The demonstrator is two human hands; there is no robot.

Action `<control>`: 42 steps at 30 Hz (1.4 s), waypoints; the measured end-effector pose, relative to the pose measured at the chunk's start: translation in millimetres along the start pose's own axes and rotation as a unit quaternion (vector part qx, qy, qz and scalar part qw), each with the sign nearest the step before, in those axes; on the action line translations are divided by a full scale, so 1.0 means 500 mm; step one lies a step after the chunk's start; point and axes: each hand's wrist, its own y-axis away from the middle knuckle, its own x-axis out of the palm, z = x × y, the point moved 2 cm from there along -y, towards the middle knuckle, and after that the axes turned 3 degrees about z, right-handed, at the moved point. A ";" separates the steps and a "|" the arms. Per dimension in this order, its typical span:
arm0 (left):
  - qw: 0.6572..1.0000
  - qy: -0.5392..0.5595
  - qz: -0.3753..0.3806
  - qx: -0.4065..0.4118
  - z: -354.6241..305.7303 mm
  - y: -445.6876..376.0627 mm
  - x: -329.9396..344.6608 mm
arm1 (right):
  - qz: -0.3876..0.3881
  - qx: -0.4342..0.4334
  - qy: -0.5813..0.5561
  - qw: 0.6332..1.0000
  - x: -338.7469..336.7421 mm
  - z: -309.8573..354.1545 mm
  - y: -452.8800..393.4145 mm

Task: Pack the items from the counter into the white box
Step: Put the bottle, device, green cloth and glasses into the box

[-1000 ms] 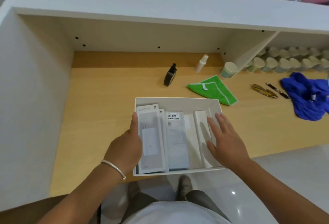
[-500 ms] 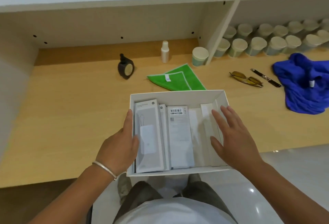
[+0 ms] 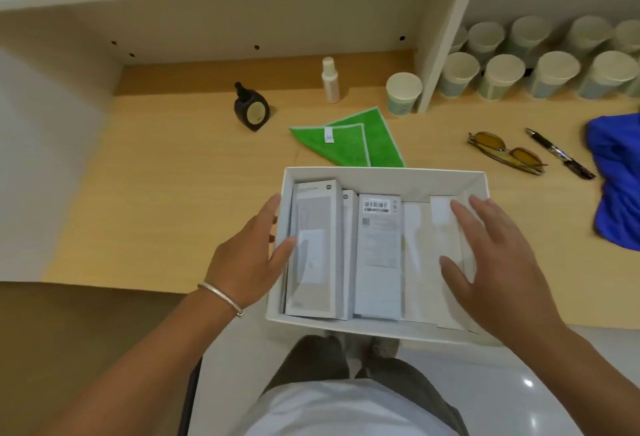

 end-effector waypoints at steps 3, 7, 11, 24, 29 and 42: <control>0.990 0.120 -0.059 -0.035 0.029 -0.043 -0.024 | -0.007 0.009 -0.004 1.000 -0.015 0.009 -0.033; 0.977 0.167 -0.108 -0.074 0.083 -0.143 -0.049 | -0.017 -0.001 -0.012 1.000 -0.040 0.039 -0.098; 0.972 0.184 -0.117 -0.091 0.131 -0.249 -0.062 | -0.005 -0.019 -0.010 1.000 -0.044 0.086 -0.190; 0.951 0.247 -0.123 -0.137 0.236 -0.518 -0.071 | 0.080 0.056 -0.124 0.988 0.061 0.190 -0.537; 0.945 0.264 -0.143 -0.131 0.250 -0.550 -0.062 | 0.068 0.093 -0.191 0.975 0.124 0.224 -0.663; 0.952 0.219 -0.176 -0.123 0.243 -0.545 -0.077 | -0.033 0.129 -0.177 0.975 0.199 0.214 -0.768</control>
